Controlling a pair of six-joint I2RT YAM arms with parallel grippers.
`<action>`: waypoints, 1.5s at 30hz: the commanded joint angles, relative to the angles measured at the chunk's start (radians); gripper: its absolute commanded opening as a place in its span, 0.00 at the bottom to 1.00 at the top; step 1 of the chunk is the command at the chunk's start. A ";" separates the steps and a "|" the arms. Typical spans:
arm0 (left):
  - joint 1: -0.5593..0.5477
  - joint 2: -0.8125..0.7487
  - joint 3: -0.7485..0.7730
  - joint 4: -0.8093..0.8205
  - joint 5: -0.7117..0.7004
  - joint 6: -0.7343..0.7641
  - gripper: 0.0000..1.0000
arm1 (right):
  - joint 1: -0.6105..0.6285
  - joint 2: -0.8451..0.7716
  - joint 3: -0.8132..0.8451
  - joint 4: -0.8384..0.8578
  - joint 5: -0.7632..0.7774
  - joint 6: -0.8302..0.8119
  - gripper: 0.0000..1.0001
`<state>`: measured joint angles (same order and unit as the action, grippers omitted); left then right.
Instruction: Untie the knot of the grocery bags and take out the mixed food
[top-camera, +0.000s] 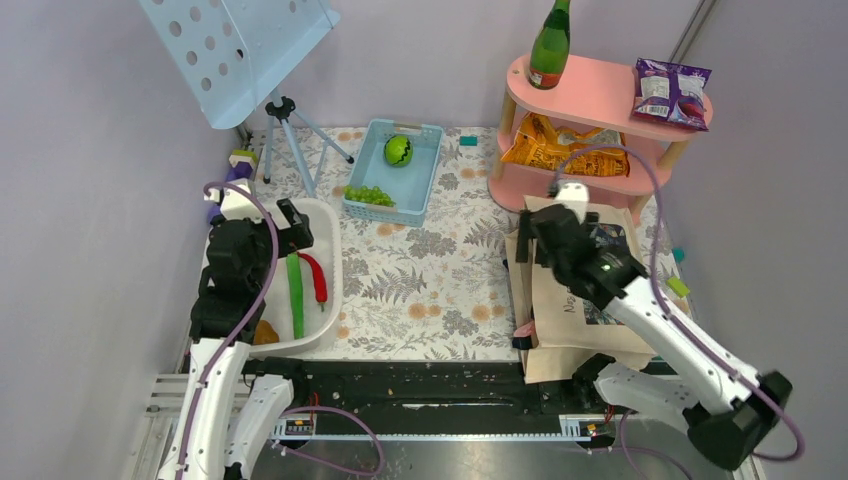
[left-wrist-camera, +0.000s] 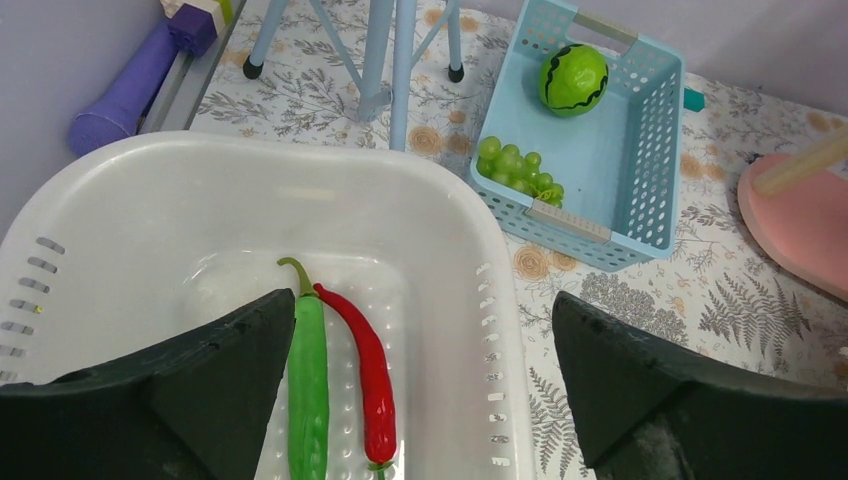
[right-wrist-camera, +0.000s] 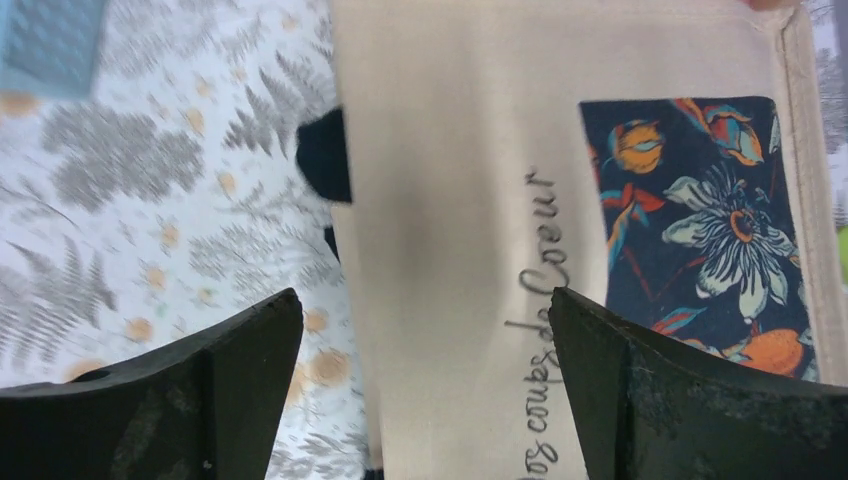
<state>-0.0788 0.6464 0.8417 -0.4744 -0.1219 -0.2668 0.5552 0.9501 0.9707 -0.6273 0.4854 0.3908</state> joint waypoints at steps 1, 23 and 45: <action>0.003 -0.016 0.020 0.034 0.025 -0.005 0.99 | 0.192 0.123 0.084 -0.253 0.360 0.090 1.00; -0.025 -0.008 0.012 0.038 0.044 0.003 0.99 | 0.468 0.676 0.181 -0.774 0.577 0.624 0.99; -0.071 -0.003 -0.013 0.097 0.246 0.083 0.99 | 0.390 0.399 0.258 -0.418 0.270 0.274 0.00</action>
<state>-0.1219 0.6415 0.8398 -0.4576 0.0017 -0.2321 0.9466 1.5330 1.1496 -1.2682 0.9234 0.8120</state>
